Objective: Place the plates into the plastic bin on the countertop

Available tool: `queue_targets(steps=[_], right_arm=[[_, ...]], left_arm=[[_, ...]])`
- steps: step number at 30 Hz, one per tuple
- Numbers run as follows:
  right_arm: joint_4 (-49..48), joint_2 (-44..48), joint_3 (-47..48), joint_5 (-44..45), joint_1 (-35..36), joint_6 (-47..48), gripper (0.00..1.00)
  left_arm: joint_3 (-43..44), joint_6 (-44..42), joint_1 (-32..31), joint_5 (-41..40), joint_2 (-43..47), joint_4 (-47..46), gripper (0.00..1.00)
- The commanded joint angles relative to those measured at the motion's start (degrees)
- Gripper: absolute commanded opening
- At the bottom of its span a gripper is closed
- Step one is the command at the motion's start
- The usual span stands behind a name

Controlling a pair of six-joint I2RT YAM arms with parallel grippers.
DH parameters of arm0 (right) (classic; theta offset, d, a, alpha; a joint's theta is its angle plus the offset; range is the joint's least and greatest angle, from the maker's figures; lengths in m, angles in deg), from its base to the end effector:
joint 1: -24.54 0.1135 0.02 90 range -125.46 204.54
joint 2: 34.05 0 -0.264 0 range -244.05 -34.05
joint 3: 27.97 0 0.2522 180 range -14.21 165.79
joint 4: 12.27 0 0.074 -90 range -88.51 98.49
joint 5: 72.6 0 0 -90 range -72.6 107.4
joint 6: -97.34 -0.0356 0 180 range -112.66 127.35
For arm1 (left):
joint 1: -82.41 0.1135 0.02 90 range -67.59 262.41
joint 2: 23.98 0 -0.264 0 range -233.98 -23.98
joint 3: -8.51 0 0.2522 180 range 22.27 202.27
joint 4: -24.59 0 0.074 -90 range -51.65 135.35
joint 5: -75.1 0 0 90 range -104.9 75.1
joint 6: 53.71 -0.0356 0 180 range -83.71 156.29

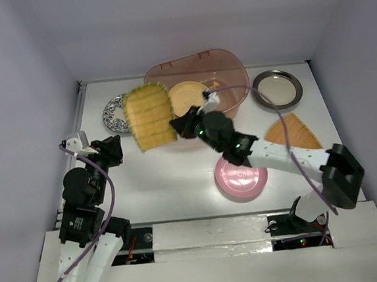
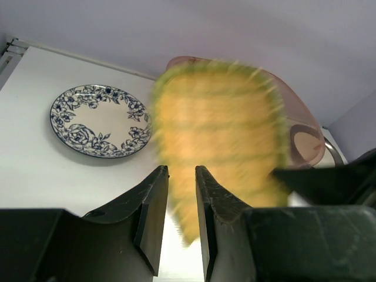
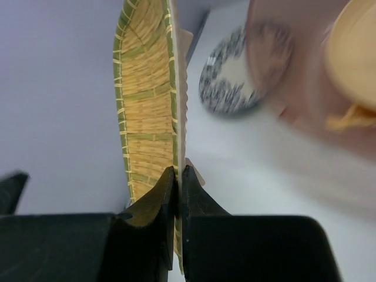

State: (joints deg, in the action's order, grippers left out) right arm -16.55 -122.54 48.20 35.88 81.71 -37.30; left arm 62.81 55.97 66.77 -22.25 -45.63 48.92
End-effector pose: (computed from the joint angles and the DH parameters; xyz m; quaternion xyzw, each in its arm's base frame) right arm 0.2080 0.3015 0.3085 0.0234 0.7522 0.4259 0.5023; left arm 0.0928 -0.0213 0.3628 -0.0715 0.6505 -0.1891 0.7321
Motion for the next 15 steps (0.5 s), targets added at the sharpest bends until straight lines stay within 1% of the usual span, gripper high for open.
queue_targets(steps=[1, 2, 3, 4, 5, 7, 8, 9, 11, 12, 13, 15], right_arm=[[2.6, 5.7, 2.8, 0.3, -9.1, 7.1, 0.00], [3.5, 6.2, 4.1, -2.7, -11.4, 8.1, 0.00], [4.6, 6.3, 4.9, -4.1, -13.7, 8.3, 0.00], [5.6, 6.0, 5.5, -5.2, -17.8, 8.4, 0.00], [6.1, 5.3, 7.0, -6.5, -19.6, 8.7, 0.00], [8.9, 3.1, 10.3, -11.1, -23.0, 9.8, 0.00], [11.7, -0.1, 12.3, -12.7, -25.3, 10.7, 0.00], [12.7, -1.7, 15.7, -15.6, -26.3, 11.0, 0.00], [14.9, -4.8, 19.0, -18.0, -28.6, 11.3, 0.00], [15.7, -7.9, 21.9, -20.6, -29.3, 11.4, 0.00], [16.2, -9.1, 23.3, -21.6, -29.9, 11.4, 0.00], [17.3, -12.2, 25.2, -24.5, -31.1, 11.3, 0.00]], left_arm=[[1.4, 0.4, 0.3, 0.4, -0.1, -2.1, 0.23], [1.3, 0.4, 0.3, 0.6, -0.1, -2.2, 0.24], [1.2, 0.4, 0.3, 1.0, -0.3, -2.3, 0.25], [1.1, 0.3, 0.3, 1.4, -0.4, -2.5, 0.26], [1.0, 0.3, 0.3, 1.6, -0.9, -2.6, 0.26], [1.0, 0.2, 0.3, 2.8, -1.6, -2.5, 0.27], [1.0, 0.2, 0.3, 3.2, -2.2, -2.6, 0.28], [0.8, 0.1, 0.3, 4.4, -2.9, -2.7, 0.29], [0.9, 0.0, 0.3, 5.5, -4.8, -2.7, 0.30], [1.0, 0.0, 0.3, 6.8, -5.6, -2.9, 0.30], [1.1, 0.0, 0.3, 7.1, -6.4, -2.8, 0.30], [1.3, 0.2, 0.3, 10.7, -8.8, -2.6, 0.30]])
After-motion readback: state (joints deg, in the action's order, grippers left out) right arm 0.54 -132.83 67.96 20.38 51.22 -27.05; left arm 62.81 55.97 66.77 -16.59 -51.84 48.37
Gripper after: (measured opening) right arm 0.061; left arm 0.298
